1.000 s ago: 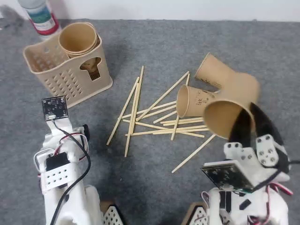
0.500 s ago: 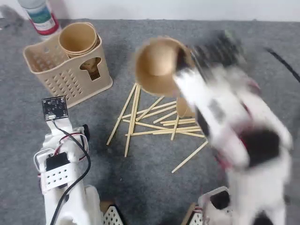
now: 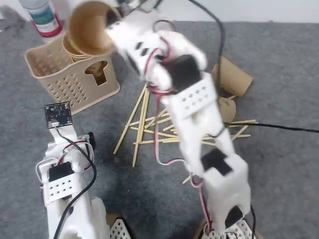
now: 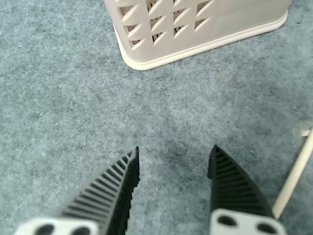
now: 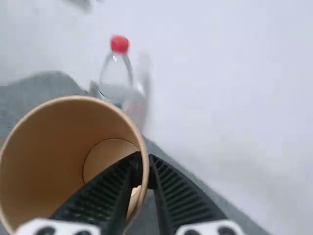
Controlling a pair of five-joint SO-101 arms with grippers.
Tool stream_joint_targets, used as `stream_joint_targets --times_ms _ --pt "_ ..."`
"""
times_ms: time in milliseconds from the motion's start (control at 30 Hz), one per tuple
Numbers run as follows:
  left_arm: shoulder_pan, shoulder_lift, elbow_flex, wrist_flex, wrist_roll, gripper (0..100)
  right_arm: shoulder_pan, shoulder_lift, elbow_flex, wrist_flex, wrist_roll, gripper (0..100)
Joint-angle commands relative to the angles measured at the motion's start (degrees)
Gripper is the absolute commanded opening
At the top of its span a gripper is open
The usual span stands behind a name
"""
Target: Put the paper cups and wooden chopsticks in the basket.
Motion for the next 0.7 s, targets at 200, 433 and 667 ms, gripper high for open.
stream_joint_targets --times_ms 200,433,667 --pt "0.0 -1.1 -0.3 -0.7 1.0 22 -2.9 12.0 -7.2 -8.5 4.3 0.9" --pt "0.2 -1.1 -0.3 -0.7 1.0 22 -0.7 15.3 -7.6 -10.2 4.6 0.8" --pt "0.1 -1.1 -0.3 -0.4 1.0 22 -0.5 10.6 -8.6 -14.9 4.6 0.8"
